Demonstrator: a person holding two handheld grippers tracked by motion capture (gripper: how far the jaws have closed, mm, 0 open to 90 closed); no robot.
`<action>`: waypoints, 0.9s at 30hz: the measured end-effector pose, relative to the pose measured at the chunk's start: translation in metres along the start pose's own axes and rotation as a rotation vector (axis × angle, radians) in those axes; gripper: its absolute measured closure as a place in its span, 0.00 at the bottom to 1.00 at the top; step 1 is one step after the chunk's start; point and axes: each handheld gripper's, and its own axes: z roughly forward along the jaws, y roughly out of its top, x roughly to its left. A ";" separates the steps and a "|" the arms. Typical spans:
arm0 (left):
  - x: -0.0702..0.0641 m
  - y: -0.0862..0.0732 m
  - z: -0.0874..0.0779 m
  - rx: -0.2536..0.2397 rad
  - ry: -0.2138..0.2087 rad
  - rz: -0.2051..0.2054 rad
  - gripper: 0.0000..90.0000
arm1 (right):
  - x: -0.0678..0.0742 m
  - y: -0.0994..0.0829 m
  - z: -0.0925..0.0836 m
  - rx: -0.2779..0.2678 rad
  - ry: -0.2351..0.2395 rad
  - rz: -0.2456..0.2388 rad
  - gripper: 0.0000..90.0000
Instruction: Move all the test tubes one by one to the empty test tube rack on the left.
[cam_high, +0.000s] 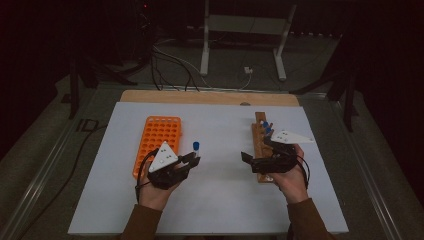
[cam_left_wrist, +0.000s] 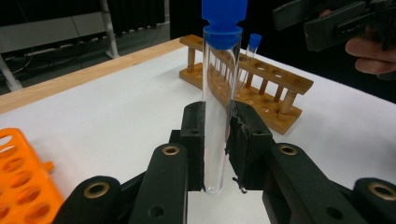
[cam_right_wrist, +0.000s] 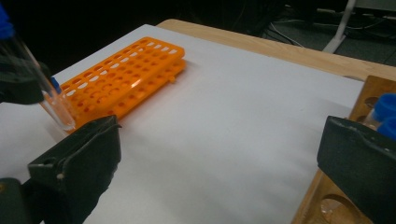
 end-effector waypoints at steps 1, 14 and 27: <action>0.001 0.000 -0.003 -0.002 0.002 0.000 0.85 | -0.001 0.000 -0.001 -0.003 0.000 0.001 0.00; 0.020 -0.011 -0.037 -0.021 0.027 -0.034 0.85 | -0.005 -0.002 -0.005 -0.008 -0.009 0.004 0.00; 0.038 -0.035 -0.064 -0.042 0.105 -0.052 0.85 | -0.010 -0.005 -0.009 -0.010 -0.016 0.011 0.00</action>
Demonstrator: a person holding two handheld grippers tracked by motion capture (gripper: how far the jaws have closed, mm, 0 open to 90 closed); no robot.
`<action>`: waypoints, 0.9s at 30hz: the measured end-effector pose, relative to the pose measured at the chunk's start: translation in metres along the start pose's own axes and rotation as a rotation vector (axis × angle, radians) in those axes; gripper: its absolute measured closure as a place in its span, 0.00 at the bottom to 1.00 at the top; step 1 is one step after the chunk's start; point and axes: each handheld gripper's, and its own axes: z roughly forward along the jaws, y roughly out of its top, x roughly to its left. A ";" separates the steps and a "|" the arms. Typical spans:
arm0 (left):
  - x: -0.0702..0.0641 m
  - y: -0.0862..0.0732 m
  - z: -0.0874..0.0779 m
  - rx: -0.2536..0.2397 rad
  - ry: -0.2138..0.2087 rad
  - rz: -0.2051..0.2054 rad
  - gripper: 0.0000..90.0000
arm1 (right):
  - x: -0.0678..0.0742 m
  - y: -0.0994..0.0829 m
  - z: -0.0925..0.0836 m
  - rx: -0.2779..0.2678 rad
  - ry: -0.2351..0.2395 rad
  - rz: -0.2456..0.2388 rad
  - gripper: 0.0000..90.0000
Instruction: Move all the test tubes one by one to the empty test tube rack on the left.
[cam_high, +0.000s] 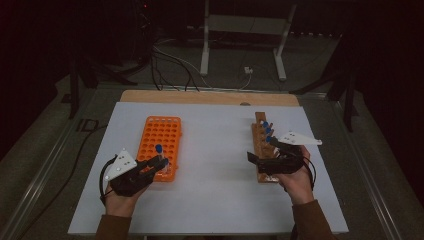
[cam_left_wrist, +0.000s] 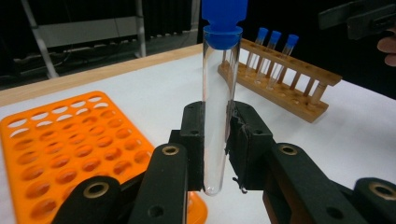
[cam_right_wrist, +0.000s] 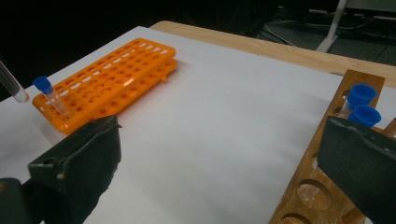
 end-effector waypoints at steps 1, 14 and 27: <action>0.001 -0.001 -0.001 0.001 0.011 0.001 0.85 | 0.000 0.000 0.000 0.000 -0.001 0.000 0.00; 0.014 -0.026 0.017 0.061 0.102 0.010 0.85 | -0.001 -0.001 -0.003 -0.002 -0.003 0.000 0.00; 0.014 -0.041 0.028 0.140 0.113 0.025 0.85 | 0.000 -0.001 -0.003 -0.005 0.004 -0.003 0.00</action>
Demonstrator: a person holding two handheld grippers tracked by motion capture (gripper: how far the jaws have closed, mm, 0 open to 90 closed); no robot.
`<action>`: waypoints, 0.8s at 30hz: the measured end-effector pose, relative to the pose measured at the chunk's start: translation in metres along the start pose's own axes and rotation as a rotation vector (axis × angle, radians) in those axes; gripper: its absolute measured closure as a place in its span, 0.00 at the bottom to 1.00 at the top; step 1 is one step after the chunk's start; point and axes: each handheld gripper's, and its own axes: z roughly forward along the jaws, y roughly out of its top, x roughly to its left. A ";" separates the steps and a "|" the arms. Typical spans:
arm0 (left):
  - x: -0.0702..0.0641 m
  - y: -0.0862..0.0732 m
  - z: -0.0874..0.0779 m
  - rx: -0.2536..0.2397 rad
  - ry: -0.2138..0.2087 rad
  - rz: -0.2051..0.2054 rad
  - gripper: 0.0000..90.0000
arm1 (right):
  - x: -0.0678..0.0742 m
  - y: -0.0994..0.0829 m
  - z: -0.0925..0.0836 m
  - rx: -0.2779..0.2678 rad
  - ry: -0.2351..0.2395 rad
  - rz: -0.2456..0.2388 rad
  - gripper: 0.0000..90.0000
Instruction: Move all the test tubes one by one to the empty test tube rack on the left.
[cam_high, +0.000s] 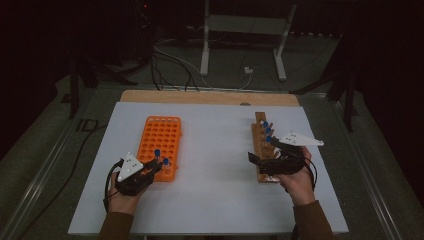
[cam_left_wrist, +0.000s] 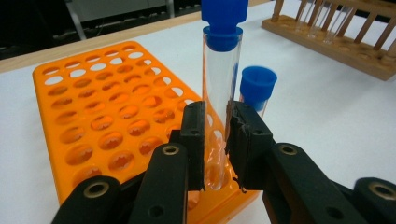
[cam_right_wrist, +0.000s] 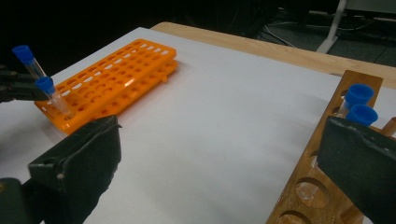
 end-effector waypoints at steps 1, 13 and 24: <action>0.000 -0.002 0.001 0.013 0.000 0.001 0.85 | 0.000 0.000 0.000 0.000 0.000 0.000 0.00; -0.002 -0.004 0.008 0.098 0.010 0.028 0.86 | -0.001 -0.005 0.001 0.006 0.006 0.008 0.00; -0.003 -0.004 0.010 0.129 0.015 0.043 0.86 | 0.000 -0.008 0.002 0.012 0.012 0.009 0.00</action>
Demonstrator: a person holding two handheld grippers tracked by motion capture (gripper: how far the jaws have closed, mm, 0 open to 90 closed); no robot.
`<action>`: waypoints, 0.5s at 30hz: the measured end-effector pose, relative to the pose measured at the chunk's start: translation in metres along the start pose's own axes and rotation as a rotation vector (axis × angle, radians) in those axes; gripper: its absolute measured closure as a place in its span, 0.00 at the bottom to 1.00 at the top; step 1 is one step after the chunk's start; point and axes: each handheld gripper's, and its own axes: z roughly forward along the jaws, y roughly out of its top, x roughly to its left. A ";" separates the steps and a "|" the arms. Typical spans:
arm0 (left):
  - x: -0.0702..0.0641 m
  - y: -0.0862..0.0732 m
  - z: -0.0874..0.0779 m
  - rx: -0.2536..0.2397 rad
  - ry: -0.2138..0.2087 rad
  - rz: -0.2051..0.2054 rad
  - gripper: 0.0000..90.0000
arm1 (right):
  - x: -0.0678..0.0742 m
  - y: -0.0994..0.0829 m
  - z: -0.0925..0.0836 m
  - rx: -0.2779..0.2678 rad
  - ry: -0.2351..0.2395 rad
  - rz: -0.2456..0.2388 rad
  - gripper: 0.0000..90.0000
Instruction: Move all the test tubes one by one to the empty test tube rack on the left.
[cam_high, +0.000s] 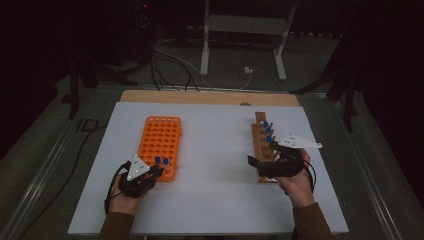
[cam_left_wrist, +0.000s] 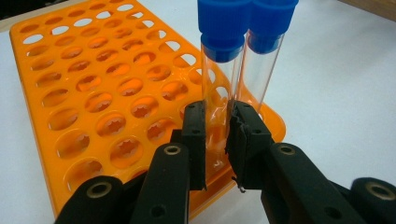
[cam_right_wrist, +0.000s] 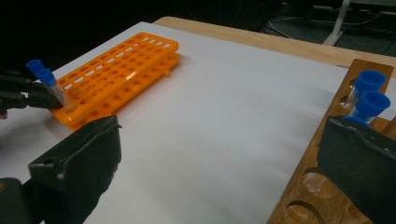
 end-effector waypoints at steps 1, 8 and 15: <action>0.000 0.000 0.000 0.001 0.001 -0.001 0.86 | 0.000 0.000 0.000 -0.001 0.001 0.001 0.00; 0.000 0.000 -0.001 0.000 0.002 -0.012 0.85 | 0.001 -0.001 0.002 0.002 0.003 0.002 0.00; 0.000 0.000 -0.003 -0.002 0.008 -0.028 0.75 | 0.003 0.000 0.003 0.001 0.011 -0.002 0.00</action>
